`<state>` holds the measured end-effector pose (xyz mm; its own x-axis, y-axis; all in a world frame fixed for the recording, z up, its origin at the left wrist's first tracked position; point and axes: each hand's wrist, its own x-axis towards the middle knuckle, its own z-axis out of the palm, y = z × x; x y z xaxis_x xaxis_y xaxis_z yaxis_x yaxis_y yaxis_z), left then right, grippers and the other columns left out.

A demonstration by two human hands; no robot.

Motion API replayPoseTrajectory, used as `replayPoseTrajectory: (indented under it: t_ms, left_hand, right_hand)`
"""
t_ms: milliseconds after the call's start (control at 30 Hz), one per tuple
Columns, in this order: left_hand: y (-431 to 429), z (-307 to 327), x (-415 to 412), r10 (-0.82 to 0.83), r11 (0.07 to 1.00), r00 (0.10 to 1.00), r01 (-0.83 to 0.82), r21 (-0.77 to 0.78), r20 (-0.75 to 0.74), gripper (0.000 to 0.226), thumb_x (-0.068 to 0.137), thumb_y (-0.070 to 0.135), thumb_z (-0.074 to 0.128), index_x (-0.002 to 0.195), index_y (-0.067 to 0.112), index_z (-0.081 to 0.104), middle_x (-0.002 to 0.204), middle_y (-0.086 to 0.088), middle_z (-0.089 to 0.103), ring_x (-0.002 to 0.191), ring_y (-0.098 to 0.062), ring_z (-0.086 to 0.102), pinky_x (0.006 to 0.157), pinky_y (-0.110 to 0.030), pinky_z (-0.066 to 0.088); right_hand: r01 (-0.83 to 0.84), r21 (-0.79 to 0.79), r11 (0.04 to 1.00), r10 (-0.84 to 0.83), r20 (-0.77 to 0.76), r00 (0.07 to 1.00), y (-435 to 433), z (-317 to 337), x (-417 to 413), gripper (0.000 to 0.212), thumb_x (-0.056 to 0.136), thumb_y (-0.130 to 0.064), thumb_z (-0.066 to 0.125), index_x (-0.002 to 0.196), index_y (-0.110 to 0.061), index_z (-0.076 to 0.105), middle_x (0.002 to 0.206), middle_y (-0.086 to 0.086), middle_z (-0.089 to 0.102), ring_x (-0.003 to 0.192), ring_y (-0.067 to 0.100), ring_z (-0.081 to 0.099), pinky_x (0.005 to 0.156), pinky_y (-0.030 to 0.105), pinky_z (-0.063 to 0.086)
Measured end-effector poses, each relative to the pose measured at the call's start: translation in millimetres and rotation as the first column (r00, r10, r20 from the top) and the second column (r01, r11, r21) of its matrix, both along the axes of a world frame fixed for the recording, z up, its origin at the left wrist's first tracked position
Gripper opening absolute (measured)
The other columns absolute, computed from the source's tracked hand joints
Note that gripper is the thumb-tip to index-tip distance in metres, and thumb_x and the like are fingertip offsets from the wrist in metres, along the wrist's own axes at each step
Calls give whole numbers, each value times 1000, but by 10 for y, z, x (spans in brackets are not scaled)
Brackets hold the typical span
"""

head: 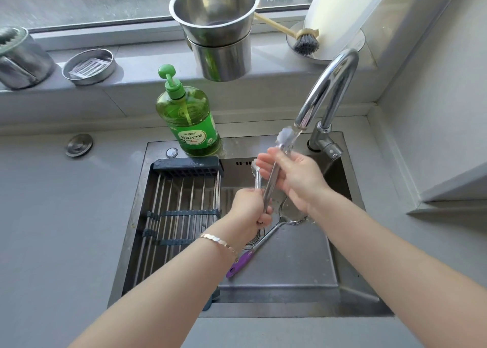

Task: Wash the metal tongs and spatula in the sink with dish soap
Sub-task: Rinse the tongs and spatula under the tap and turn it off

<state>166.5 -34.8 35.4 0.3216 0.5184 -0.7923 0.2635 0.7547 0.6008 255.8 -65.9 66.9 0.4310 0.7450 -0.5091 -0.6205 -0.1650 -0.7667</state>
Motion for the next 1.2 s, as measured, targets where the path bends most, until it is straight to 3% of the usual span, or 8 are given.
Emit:
replayPoseTrajectory:
  t_ms: [133,233,400,600,767,900,1000,1200]
  left_hand:
    - [66,52,82,74,996,997,-73,-50,21,35,92,-1,19,76,8,48,63,-5,43,26,-5,36,29,-7,19]
    - [56,48,96,49,999,999,-49,-11,-23,28,93,-3,22,96,6,48,68,-6,41,29,-4,36,29,-8,19]
    - [113,150,186,140,989,989,-138,-46,43,35,95,1,23,73,12,47,64,-4,43,25,-4,37,29,-6,19]
    - [189,275,377,110,994,971,-108,-22,213,26,101,11,35,82,6,53,65,-3,48,39,-5,43,30,-12,26]
    - [231,291,475,-14,994,968,-13,104,250,19,99,17,44,95,1,52,67,-5,47,47,-5,45,36,-12,30]
    - [262,265,506,-160,943,987,147,299,19,23,99,26,42,89,7,50,62,-5,49,29,-5,34,31,-12,25]
    - [258,253,418,-163,843,973,222,490,-162,25,99,31,38,87,11,45,58,-4,56,29,-5,41,34,-15,34]
    - [167,185,-13,-144,817,989,113,565,12,14,95,15,50,83,18,45,77,-5,66,64,-14,64,55,-25,51]
  right_hand:
    - [-93,25,995,93,-3,996,-56,-15,-47,13,87,-1,58,100,0,58,87,11,69,74,15,70,71,24,59]
    - [49,44,998,-44,-126,991,23,70,218,8,87,-6,59,92,1,60,79,9,71,70,15,71,68,25,59]
    - [-67,21,998,68,-82,994,-16,8,4,15,83,-1,62,96,-9,60,81,4,72,71,12,69,71,26,56]
    - [91,19,996,-88,-106,990,60,93,235,11,91,-14,56,86,-6,61,73,5,70,56,10,66,43,17,49]
    - [178,97,979,-175,-41,984,33,98,362,15,91,-6,54,80,-10,63,62,-3,68,59,7,64,56,18,55]
    - [136,88,987,-140,38,989,1,53,406,13,89,-8,58,78,-10,64,52,-8,64,50,7,61,50,19,52]
    - [72,55,996,-77,97,992,-17,-46,381,14,90,-12,58,78,-11,63,63,-4,64,64,11,61,70,25,56]
    - [12,33,999,-13,30,999,-79,-186,296,19,89,3,55,99,-13,54,84,11,61,77,21,66,73,30,59]
